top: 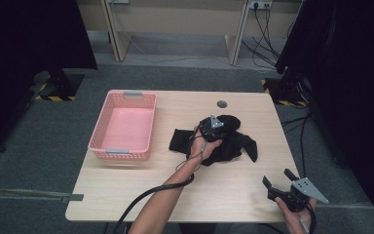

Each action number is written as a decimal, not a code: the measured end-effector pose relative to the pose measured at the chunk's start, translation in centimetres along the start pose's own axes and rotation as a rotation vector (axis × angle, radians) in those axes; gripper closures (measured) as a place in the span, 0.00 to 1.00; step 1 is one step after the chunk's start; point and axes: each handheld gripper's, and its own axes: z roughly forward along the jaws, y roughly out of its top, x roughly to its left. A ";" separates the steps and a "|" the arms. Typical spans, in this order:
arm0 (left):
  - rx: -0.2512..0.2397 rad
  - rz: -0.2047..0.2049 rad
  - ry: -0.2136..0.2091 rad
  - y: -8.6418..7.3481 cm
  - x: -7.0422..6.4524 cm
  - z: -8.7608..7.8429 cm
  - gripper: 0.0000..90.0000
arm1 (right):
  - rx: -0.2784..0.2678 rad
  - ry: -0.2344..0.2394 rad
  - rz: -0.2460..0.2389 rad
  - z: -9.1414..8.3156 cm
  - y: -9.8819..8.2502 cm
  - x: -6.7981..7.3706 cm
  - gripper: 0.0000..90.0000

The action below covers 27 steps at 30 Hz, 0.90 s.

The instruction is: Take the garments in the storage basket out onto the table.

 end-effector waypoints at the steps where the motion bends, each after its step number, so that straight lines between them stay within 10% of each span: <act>1: 0.001 0.000 0.002 0.0 -0.1 0.1 0.62 | 0.000 0.000 0.000 0.0 0.0 0.0 0.07; 27: 0.008 0.062 0.061 -0.3 -1.1 0.8 0.20 | -0.002 0.000 -0.002 0.0 0.0 0.0 0.07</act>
